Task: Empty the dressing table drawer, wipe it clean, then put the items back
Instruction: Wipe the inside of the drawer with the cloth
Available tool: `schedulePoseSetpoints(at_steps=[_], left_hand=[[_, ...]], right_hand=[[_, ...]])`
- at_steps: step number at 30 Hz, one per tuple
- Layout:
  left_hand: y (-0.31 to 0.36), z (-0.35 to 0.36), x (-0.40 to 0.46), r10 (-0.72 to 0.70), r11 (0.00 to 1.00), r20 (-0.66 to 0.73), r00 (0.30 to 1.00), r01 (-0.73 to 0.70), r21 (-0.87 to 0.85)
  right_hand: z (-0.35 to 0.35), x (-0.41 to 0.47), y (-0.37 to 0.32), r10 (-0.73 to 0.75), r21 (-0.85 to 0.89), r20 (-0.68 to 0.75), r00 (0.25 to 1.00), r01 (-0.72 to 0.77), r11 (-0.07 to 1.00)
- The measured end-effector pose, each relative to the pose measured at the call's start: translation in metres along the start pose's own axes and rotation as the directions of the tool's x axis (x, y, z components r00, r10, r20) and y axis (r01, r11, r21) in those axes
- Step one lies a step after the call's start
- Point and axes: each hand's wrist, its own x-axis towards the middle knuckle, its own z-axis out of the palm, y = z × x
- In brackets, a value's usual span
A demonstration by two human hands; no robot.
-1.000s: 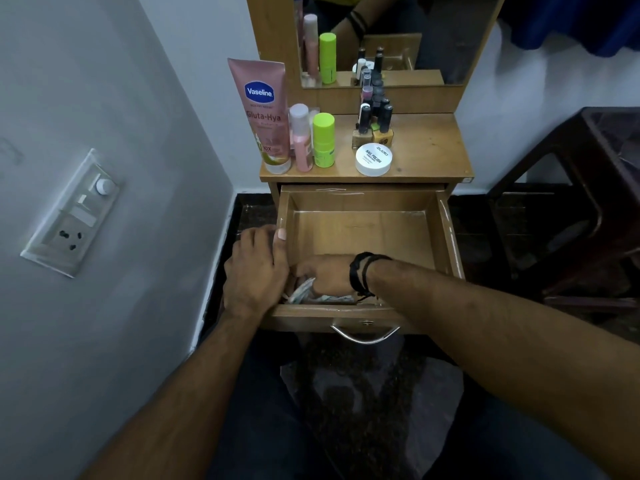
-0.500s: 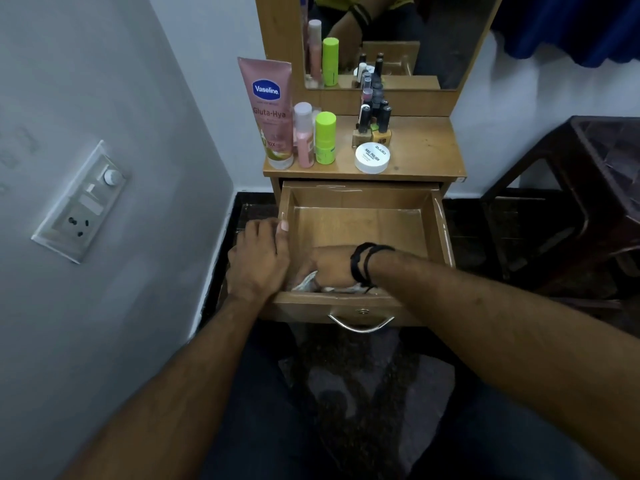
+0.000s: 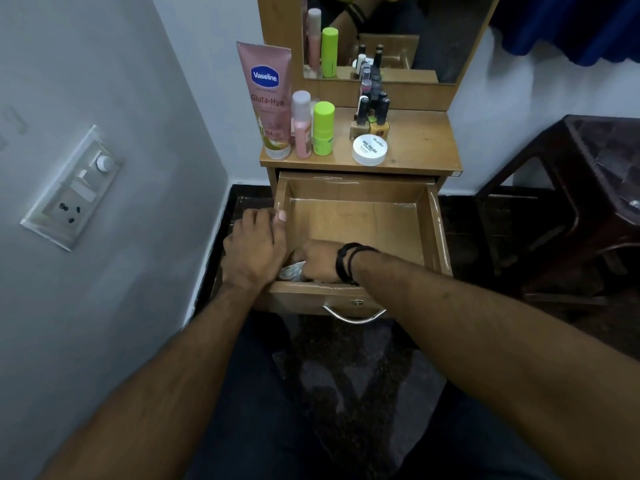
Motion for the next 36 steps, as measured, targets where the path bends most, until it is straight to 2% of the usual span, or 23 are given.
schedulePoseSetpoints(at_steps=[3,5,8,10,12,15,19,24,26,28,32,34,36], left_hand=[[0.000,0.000,0.000,0.000,1.000,0.002,1.000,0.000,0.001],[0.000,-0.001,0.001,0.010,1.000,0.012,1.000,-0.010,0.012],[-0.002,0.001,0.001,0.014,1.000,0.007,1.000,-0.014,-0.002],[-0.003,0.001,0.002,0.013,1.000,-0.001,1.000,-0.013,-0.009],[-0.003,0.001,0.003,0.010,1.000,0.001,1.000,-0.010,0.003],[-0.003,0.001,0.003,0.010,1.000,0.007,1.000,-0.011,0.009],[-0.001,0.000,0.001,0.017,1.000,0.008,1.000,-0.017,0.017],[-0.001,0.000,0.000,0.015,1.000,-0.009,1.000,-0.015,-0.001],[0.000,0.000,0.000,0.021,1.000,-0.015,1.000,-0.021,-0.008],[-0.001,-0.001,0.000,0.015,1.000,-0.007,1.000,-0.015,-0.005],[-0.003,0.000,0.002,0.005,0.998,-0.014,1.000,-0.006,-0.063],[-0.004,-0.003,0.003,-0.025,0.985,-0.054,0.998,0.016,-0.169],[-0.009,-0.004,0.005,-0.122,0.935,-0.102,0.987,0.080,-0.344]], right_hand=[[-0.013,-0.010,0.006,-0.018,-0.035,0.055,0.998,0.020,0.999],[-0.026,-0.023,0.025,0.053,-0.185,0.138,0.989,-0.026,0.982],[-0.037,-0.036,0.059,0.246,-0.595,0.236,0.940,-0.060,0.801],[-0.036,-0.037,0.072,0.343,-0.711,0.296,0.891,-0.034,0.702],[-0.035,-0.035,0.074,0.370,-0.699,0.296,0.881,-0.065,0.712],[-0.032,-0.031,0.059,0.293,-0.602,0.229,0.928,-0.101,0.792],[-0.024,-0.018,0.026,0.101,-0.272,0.118,0.988,-0.066,0.960],[0.002,-0.004,-0.009,-0.040,-0.019,-0.034,0.999,0.039,0.999],[-0.001,-0.010,-0.008,-0.072,-0.028,-0.057,0.996,0.070,0.997],[-0.011,-0.017,-0.002,-0.084,-0.102,-0.004,0.996,0.084,0.991],[-0.034,-0.032,0.004,0.032,-0.353,0.136,0.990,0.018,0.935],[-0.037,-0.037,-0.001,0.045,-0.375,0.109,0.993,-0.001,0.927],[-0.035,-0.038,-0.012,0.024,-0.349,0.103,0.994,0.013,0.937]])
